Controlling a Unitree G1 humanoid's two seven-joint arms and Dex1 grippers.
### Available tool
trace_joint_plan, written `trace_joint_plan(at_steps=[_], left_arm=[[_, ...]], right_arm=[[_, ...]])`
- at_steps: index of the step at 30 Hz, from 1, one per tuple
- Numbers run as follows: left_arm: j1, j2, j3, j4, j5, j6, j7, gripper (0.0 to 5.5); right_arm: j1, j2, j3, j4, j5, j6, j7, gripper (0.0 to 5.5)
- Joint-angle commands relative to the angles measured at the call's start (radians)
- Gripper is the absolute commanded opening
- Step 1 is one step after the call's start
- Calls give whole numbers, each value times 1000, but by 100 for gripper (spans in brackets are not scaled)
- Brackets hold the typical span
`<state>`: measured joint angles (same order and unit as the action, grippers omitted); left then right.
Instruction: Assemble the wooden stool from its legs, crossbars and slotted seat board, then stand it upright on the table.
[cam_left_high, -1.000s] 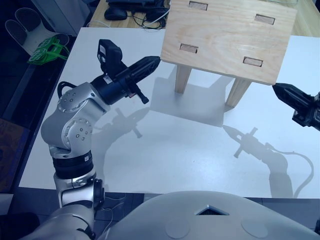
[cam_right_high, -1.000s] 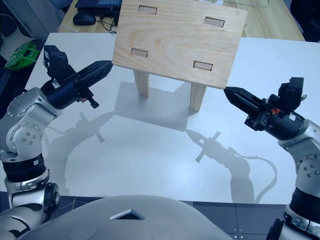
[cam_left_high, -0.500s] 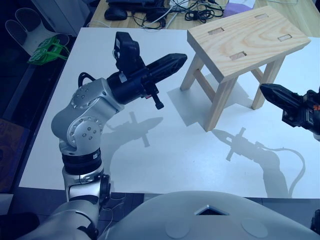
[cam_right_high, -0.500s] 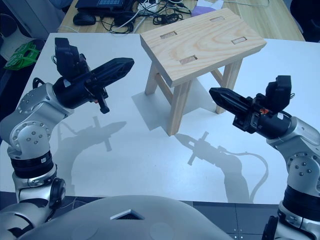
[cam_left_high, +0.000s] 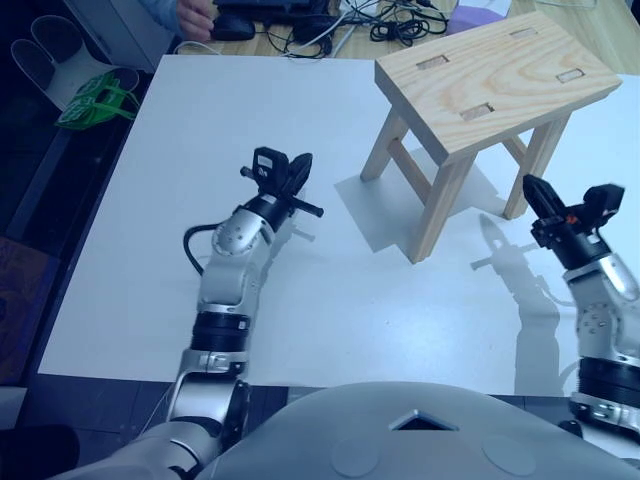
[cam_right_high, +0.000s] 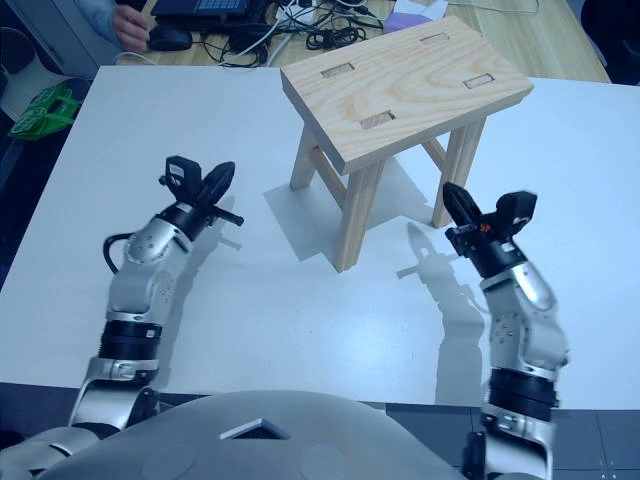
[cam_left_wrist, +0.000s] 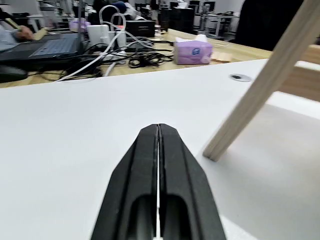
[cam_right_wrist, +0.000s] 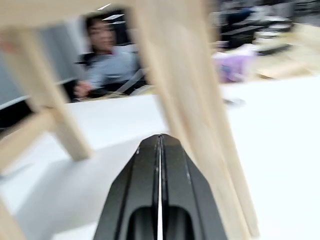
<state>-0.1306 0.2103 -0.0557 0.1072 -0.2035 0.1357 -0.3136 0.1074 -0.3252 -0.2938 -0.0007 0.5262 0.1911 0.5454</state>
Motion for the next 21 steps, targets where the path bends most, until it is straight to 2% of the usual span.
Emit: trace_joint_plan(at_steps=[1,4,8,13,21], left_arm=[[-12,-68,31,205,37,-121,62,2],[-32,-96,48,303,39,-193,65,2],[-63,-83,32,393,122,-277,103,2],[-90,-78,32,452,154,-282,98,2],[-109,-58,76,421,105,-267,38,2]], right_arm=[[-27,70,-14,226,-153,-207,-145,0],[-56,87,-20,339,-204,-301,-192,0],[-100,84,-20,438,-212,-327,-198,0],[-151,67,-12,502,-214,-344,-179,0],[-190,48,-27,538,-207,-362,-184,0]])
